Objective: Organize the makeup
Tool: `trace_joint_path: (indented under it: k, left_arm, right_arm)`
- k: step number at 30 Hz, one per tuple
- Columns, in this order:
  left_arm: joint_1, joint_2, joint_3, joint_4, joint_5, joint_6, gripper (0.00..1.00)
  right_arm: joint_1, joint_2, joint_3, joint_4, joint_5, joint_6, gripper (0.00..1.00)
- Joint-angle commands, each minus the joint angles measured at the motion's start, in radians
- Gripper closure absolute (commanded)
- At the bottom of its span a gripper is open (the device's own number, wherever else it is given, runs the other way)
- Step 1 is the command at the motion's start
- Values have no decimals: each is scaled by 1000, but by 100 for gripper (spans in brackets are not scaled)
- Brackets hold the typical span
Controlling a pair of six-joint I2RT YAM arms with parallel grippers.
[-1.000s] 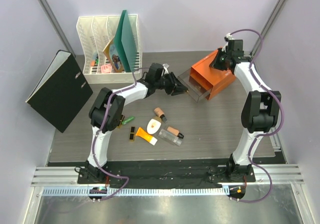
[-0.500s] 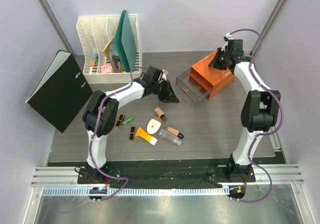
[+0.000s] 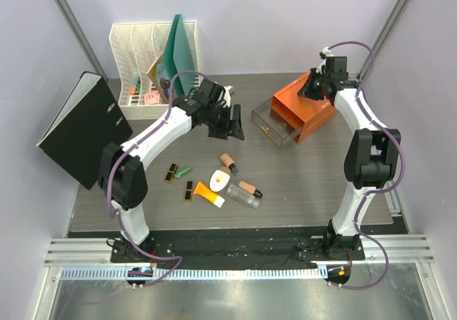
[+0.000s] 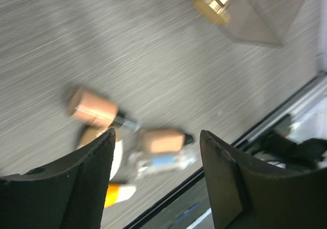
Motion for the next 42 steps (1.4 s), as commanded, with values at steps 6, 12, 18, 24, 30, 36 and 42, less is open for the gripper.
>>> trace_joint_path:
  k: [6, 12, 18, 24, 30, 36, 42]
  left_arm:
    - [1, 24, 0, -281, -146, 87, 32]
    - [1, 168, 111, -294, -70, -14, 31]
    - [1, 285, 236, -380, -44, -78, 31]
    - [1, 305, 246, -421, -102, -129, 32]
    - [2, 248, 198, -386, -126, -131, 31]
    - [2, 216, 145, -340, -139, -137, 31]
    - [2, 263, 138, -280, -104, -186, 31]
  right_arm:
    - [11, 98, -41, -188, -15, -23, 99]
    - [14, 110, -38, -188, -28, -23, 99]
    - [17, 121, -35, -190, -28, -26, 99]
    - [51, 127, -33, -263, 160, -45, 99]
    - [55, 137, -95, -239, 141, -45, 99]
    - [51, 104, -208, -79, -30, -23, 99]
    - [52, 98, -257, -35, -48, -29, 99]
